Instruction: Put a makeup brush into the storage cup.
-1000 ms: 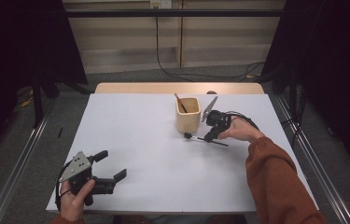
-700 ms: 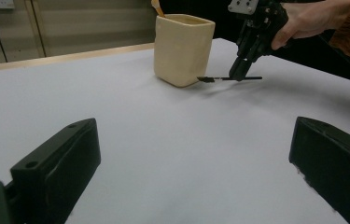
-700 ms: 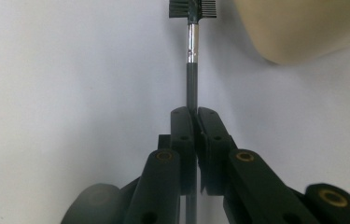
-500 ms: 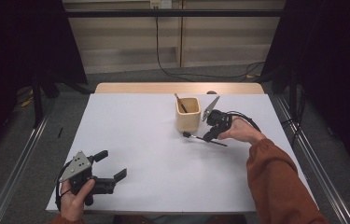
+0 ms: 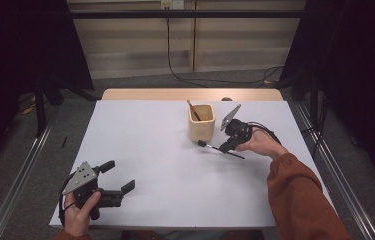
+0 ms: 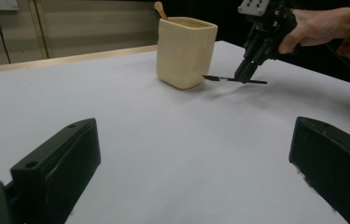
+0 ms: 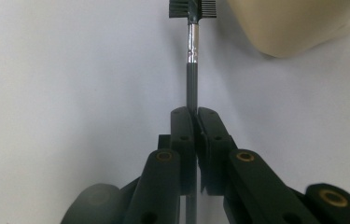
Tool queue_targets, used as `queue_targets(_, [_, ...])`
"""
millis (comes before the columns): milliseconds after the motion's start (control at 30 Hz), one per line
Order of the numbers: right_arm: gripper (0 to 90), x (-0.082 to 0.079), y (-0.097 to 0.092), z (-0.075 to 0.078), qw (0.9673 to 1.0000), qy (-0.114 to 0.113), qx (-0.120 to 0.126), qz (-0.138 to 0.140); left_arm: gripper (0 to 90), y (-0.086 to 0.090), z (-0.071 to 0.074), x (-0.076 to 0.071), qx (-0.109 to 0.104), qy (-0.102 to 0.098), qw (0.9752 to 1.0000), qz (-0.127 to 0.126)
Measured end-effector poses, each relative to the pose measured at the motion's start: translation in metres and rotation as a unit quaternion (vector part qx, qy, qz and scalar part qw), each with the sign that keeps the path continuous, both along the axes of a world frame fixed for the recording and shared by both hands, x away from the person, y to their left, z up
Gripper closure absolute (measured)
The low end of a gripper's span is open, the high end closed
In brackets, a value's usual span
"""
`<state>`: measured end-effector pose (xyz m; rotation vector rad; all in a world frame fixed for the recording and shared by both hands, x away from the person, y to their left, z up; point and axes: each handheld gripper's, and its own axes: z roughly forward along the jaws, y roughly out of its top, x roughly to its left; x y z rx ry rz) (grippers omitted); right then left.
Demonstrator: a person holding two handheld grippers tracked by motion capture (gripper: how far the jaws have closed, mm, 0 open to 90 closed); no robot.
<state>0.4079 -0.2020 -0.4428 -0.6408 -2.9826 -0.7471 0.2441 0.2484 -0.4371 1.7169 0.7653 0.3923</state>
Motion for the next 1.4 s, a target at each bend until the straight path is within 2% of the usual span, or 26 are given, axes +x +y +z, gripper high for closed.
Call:
queue_targets(200, [86.1,-0.005,-0.003,0.0,0.9999,-0.002,0.01,-0.004,1.9,-0.003,0.0,-0.001,0.005,-0.003,0.9999,-0.009])
queue_targets(633, [86.2,-0.018,-0.007,0.01,0.9982,-0.027,0.054,0.0,1.9,-0.001,0.0,-0.001,0.0,-0.002,1.0,-0.001])
queue_targets(967, [86.1,-0.029,-0.016,0.014,0.9959,-0.038,0.08,-0.022,2.0,0.0,0.0,0.0,0.002,-0.001,1.0,0.001])
queue_targets(1100, [86.2,-0.032,-0.022,0.015,0.9936,-0.046,0.095,-0.04,1.9,0.0,-0.001,0.0,0.001,-0.001,1.0,0.002])
queue_targets(1400, [86.2,-0.042,-0.032,0.026,0.9829,-0.075,0.155,-0.066,1.9,0.0,-0.001,0.001,0.002,-0.002,1.0,0.002])
